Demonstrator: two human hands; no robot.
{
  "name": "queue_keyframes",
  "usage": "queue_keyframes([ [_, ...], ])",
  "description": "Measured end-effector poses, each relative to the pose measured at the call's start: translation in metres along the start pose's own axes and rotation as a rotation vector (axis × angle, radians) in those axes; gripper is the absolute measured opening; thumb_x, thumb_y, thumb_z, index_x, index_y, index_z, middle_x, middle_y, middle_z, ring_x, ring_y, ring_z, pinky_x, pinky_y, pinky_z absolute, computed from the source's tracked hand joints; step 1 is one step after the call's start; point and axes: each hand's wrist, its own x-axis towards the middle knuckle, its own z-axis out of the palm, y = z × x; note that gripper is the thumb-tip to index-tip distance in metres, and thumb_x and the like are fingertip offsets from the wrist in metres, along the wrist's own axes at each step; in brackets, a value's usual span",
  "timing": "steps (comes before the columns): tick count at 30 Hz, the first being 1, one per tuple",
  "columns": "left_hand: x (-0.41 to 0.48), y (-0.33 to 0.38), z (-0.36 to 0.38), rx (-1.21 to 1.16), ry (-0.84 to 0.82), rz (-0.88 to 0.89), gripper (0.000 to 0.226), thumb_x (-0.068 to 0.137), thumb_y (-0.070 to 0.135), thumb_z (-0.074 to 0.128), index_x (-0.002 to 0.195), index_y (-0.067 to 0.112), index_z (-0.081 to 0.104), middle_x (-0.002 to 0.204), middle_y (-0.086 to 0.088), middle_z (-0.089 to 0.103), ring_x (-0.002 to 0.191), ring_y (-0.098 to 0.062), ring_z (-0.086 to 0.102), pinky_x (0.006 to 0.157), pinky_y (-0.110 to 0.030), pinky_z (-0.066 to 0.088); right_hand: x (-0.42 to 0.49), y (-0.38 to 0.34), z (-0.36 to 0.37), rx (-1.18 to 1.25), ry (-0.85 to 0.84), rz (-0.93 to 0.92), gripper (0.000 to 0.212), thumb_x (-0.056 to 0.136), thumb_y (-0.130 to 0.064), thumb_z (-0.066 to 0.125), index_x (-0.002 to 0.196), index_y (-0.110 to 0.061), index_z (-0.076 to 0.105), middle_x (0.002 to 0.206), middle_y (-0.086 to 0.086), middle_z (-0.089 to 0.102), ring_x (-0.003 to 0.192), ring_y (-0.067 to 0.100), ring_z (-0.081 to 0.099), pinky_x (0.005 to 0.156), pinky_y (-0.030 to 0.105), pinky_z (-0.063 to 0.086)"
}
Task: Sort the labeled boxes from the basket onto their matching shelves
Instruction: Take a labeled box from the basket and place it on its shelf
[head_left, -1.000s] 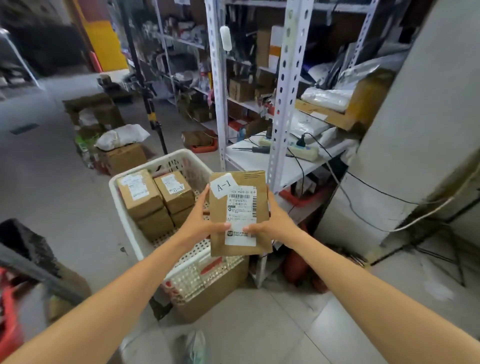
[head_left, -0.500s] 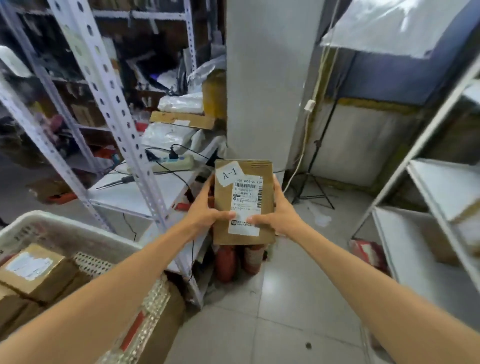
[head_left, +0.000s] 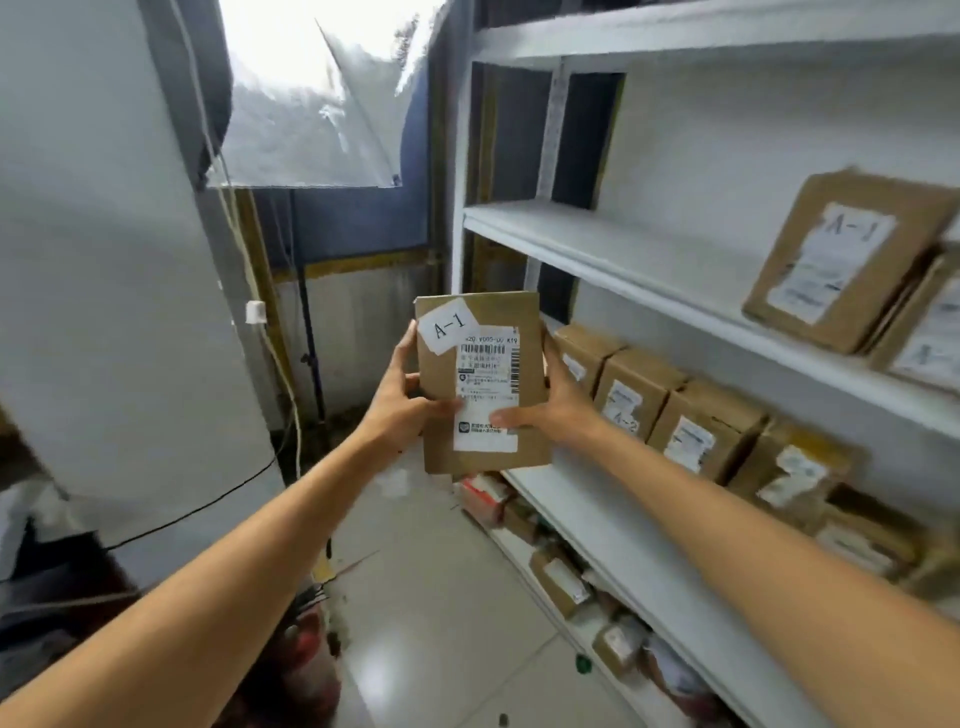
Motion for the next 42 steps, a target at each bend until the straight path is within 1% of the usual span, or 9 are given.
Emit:
queue_keyframes([
  [4, 0.048, 0.015, 0.047, -0.069, -0.19, 0.061, 0.105, 0.073, -0.009, 0.072, 0.147, 0.043, 0.019, 0.12, -0.012, 0.061, 0.107, -0.029, 0.064, 0.079, -0.044, 0.059, -0.01, 0.001, -0.056, -0.023, 0.216, -0.016, 0.13, 0.059, -0.014, 0.091, 0.153, -0.033, 0.003, 0.14, -0.006, 0.049, 0.128, 0.015, 0.046, 0.102, 0.037, 0.043],
  [8, 0.08, 0.027, 0.087, -0.094, -0.252, 0.055, 0.106, 0.072, -0.009, 0.074, 0.146, 0.047, 0.022, 0.125, -0.013, 0.054, 0.113, -0.029, 0.058, 0.086, -0.05, 0.055, -0.013, 0.007, -0.094, -0.065, 0.341, -0.015, 0.127, 0.057, -0.014, 0.091, 0.152, -0.032, 0.009, 0.132, -0.016, 0.049, 0.122, 0.008, 0.045, 0.098, 0.03, 0.043],
  [12, 0.123, 0.043, 0.109, -0.094, -0.301, 0.07, 0.102, 0.072, -0.006, 0.075, 0.147, 0.039, 0.021, 0.118, -0.006, 0.054, 0.108, -0.026, 0.058, 0.087, -0.05, 0.054, 0.007, 0.015, -0.124, -0.085, 0.424, 0.007, 0.131, 0.06, -0.017, 0.09, 0.152, -0.036, 0.0, 0.135, -0.012, 0.049, 0.12, 0.008, 0.047, 0.094, 0.025, 0.045],
  [17, 0.18, 0.064, 0.14, -0.089, -0.372, 0.047, 0.086, 0.074, -0.009, 0.071, 0.143, 0.025, 0.033, 0.113, -0.007, 0.054, 0.102, -0.026, 0.061, 0.059, -0.03, 0.059, 0.045, 0.022, -0.165, -0.093, 0.507, -0.007, 0.13, 0.06, -0.017, 0.09, 0.152, -0.035, -0.001, 0.129, -0.016, 0.047, 0.113, 0.002, 0.045, 0.073, 0.002, 0.037],
  [23, 0.246, 0.078, 0.173, -0.086, -0.413, 0.078, 0.085, 0.071, -0.004, 0.077, 0.141, 0.019, 0.035, 0.126, -0.009, 0.054, 0.107, -0.027, 0.062, 0.072, -0.036, 0.059, 0.086, 0.032, -0.206, -0.109, 0.629, -0.063, 0.127, 0.061, -0.013, 0.089, 0.152, -0.028, 0.002, 0.136, -0.006, 0.048, 0.119, 0.005, 0.045, 0.088, 0.015, 0.041],
  [27, 0.277, 0.079, 0.199, -0.104, -0.466, 0.113, 0.081, 0.068, -0.004, 0.079, 0.135, 0.018, 0.039, 0.119, -0.006, 0.059, 0.1, -0.023, 0.065, 0.066, -0.032, 0.06, 0.106, 0.041, -0.227, -0.134, 0.731, -0.088, 0.123, 0.06, -0.01, 0.089, 0.152, -0.018, 0.008, 0.133, -0.007, 0.047, 0.115, -0.001, 0.042, 0.085, 0.002, 0.038],
  [34, 0.337, 0.073, 0.217, -0.128, -0.53, 0.139, 0.074, 0.068, -0.01, 0.075, 0.129, 0.014, 0.039, 0.122, -0.01, 0.054, 0.099, -0.023, 0.064, 0.065, -0.034, 0.06, 0.142, 0.047, -0.243, -0.273, 0.821, -0.019, 0.127, 0.059, -0.021, 0.091, 0.151, -0.027, 0.004, 0.141, 0.005, 0.045, 0.124, 0.014, 0.043, 0.101, 0.036, 0.043],
  [37, 0.362, 0.069, 0.22, -0.1, -0.574, 0.158, 0.071, 0.072, -0.004, 0.076, 0.13, 0.014, 0.039, 0.124, -0.008, 0.055, 0.1, -0.023, 0.064, 0.071, -0.041, 0.06, 0.156, 0.046, -0.246, -0.34, 0.874, 0.023, 0.13, 0.058, -0.027, 0.091, 0.148, -0.038, -0.002, 0.14, 0.009, 0.045, 0.121, 0.022, 0.046, 0.097, 0.044, 0.047],
  [42, 0.395, 0.069, 0.224, -0.099, -0.617, 0.212, 0.072, 0.069, 0.006, 0.08, 0.128, 0.016, 0.041, 0.12, -0.003, 0.058, 0.102, -0.02, 0.064, 0.07, -0.039, 0.061, 0.174, 0.042, -0.251, -0.348, 0.929, 0.079, 0.13, 0.06, -0.027, 0.091, 0.151, -0.033, -0.001, 0.14, 0.01, 0.042, 0.121, 0.021, 0.045, 0.098, 0.044, 0.046],
])
